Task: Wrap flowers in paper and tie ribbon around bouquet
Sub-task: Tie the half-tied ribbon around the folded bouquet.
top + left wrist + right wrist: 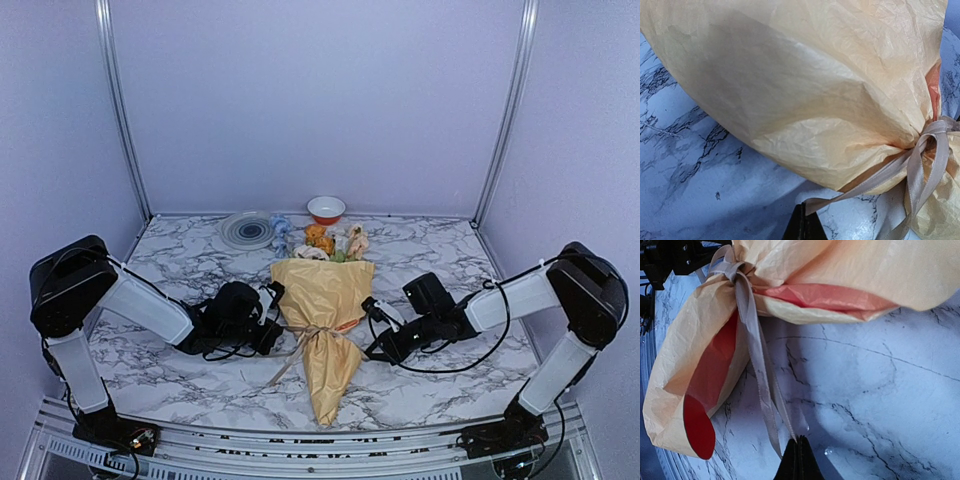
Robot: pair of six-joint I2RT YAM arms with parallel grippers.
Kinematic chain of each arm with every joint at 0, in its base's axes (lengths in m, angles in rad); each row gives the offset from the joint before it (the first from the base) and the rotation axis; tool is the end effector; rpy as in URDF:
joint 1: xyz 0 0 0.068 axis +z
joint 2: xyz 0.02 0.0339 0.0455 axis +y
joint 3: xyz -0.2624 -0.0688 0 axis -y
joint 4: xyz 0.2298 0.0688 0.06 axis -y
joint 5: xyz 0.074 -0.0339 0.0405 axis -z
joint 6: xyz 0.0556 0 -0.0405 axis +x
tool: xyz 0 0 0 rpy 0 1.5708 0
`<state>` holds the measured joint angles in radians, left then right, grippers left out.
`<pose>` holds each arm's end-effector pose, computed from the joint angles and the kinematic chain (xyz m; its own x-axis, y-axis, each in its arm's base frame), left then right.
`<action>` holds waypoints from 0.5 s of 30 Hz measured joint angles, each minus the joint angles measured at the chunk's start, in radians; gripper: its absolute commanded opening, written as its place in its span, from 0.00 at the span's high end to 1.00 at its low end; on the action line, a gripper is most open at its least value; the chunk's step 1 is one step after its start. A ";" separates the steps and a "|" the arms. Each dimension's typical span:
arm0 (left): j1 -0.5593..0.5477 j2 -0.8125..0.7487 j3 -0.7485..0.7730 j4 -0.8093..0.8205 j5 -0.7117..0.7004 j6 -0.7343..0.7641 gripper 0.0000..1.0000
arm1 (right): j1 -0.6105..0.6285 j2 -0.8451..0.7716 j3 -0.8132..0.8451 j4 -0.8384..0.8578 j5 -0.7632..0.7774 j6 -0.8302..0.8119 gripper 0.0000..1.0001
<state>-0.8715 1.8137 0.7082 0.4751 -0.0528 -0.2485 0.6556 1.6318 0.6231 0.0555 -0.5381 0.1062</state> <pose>0.2240 -0.2617 0.1134 -0.5490 0.2711 -0.7906 0.6208 0.7656 -0.1685 0.2044 0.1931 0.1137 -0.7230 -0.4412 -0.5315 -0.6860 0.5496 0.4769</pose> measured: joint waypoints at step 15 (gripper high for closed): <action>-0.004 -0.067 -0.034 -0.044 0.036 0.045 0.32 | 0.002 -0.084 -0.018 -0.041 0.019 0.029 0.47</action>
<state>-0.8757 1.7466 0.6746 0.4313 -0.0166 -0.2039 0.6579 1.5475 0.6052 0.0147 -0.5190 0.1356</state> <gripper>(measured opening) 0.444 0.373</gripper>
